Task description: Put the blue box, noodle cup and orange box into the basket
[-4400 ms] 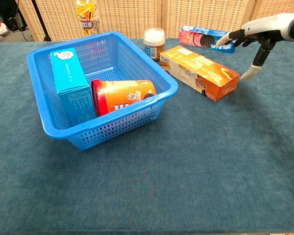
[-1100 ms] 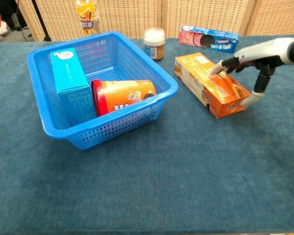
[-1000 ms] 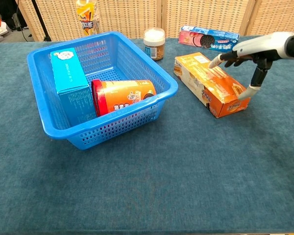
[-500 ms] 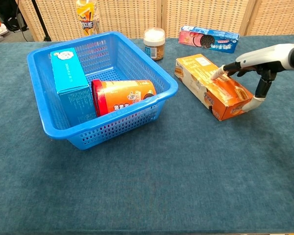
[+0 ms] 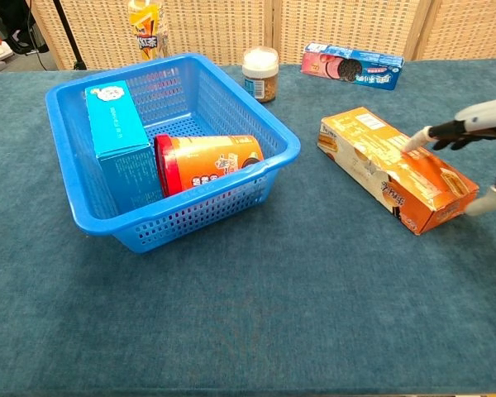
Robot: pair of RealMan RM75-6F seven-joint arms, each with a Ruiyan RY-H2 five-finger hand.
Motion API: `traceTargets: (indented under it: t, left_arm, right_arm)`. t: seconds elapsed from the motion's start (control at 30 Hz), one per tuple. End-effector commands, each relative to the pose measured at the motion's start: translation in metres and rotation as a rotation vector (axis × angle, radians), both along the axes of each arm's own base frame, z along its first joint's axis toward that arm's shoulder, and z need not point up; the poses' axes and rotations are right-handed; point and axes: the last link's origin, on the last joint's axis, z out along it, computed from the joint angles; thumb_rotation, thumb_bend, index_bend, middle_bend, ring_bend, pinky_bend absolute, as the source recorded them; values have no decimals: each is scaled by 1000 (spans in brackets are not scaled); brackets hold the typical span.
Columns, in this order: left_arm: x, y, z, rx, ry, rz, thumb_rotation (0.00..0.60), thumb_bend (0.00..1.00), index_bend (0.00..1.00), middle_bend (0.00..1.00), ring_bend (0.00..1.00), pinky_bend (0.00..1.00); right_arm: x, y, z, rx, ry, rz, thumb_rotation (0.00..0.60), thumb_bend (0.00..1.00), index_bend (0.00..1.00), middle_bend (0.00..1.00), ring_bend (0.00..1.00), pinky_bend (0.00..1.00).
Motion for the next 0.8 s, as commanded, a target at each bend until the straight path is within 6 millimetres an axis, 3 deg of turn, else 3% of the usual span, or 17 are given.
traceTargets:
  t: [0.03, 0.23, 0.57, 0.8]
  left_arm:
    - [1, -1, 1, 2, -3, -3, 600, 310, 76, 0, 4, 127]
    - [3, -2, 3, 9, -4, -11, 600, 310, 76, 0, 4, 126]
    - [3, -2, 3, 6, -1, -10, 600, 310, 76, 0, 4, 127]
    - [-1, 0, 0, -15, -6, 13, 600, 311, 76, 0, 3, 126]
  right_arm:
    - [-10, 11, 6, -7, 10, -27, 600, 246, 29, 0, 0, 12]
    - [-15, 15, 20, -54, 3, -44, 600, 246, 29, 0, 0, 12]
    - [22, -12, 37, -213, -65, -74, 600, 236, 29, 0, 0, 0]
    - [36, -25, 17, -256, -81, -279, 600, 233, 27, 0, 0, 0]
